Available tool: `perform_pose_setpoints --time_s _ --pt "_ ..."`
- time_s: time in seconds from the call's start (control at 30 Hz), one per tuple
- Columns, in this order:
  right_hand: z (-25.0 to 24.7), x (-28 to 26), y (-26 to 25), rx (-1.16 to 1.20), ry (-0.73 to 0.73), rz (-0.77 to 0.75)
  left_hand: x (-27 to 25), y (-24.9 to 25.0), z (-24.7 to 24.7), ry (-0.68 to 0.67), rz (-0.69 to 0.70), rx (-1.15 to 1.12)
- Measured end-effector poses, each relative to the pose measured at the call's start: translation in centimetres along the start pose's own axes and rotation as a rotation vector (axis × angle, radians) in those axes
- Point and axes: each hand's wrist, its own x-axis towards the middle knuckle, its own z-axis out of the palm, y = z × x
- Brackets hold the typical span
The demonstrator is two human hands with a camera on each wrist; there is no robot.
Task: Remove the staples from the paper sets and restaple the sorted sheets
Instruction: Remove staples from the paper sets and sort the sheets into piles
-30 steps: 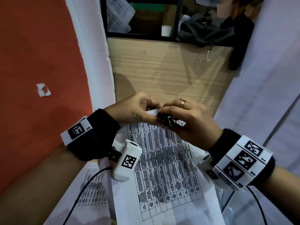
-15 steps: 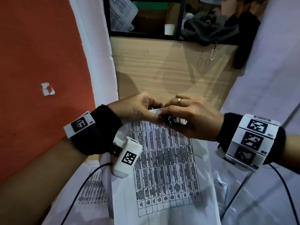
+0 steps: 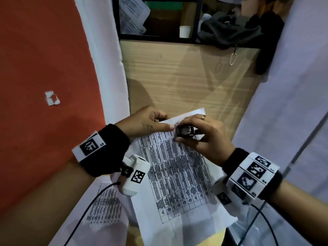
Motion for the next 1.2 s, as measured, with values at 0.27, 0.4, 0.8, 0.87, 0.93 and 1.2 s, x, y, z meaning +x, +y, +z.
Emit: perform_pose_setpoints --time_s 0.27,0.4,0.8,0.87,0.93,1.2 --pt "4.9 -3.0 2.4 0.154 0.136 0.324 0.4 -4.3 -0.5 0.197 -0.121 0.293" --pt "7.3 -5.5 4.1 0.141 0.089 0.416 0.6 -6.3 -0.5 0.222 -0.173 0.409" --pt "8.7 -6.4 7.7 0.185 -0.012 0.646 2.4 -9.5 0.3 0.113 -0.208 0.519" --pt "8.2 -5.5 7.5 0.477 0.045 0.849 2.5 -9.4 0.0 0.071 -0.181 0.436" --pt "7.7 -4.9 7.4 0.738 0.038 1.0 2.5 -9.2 0.0 0.041 -0.126 0.352" --pt "5.0 -3.8 7.2 0.924 -0.014 1.02 2.0 -9.9 -1.7 0.032 -0.091 0.378"
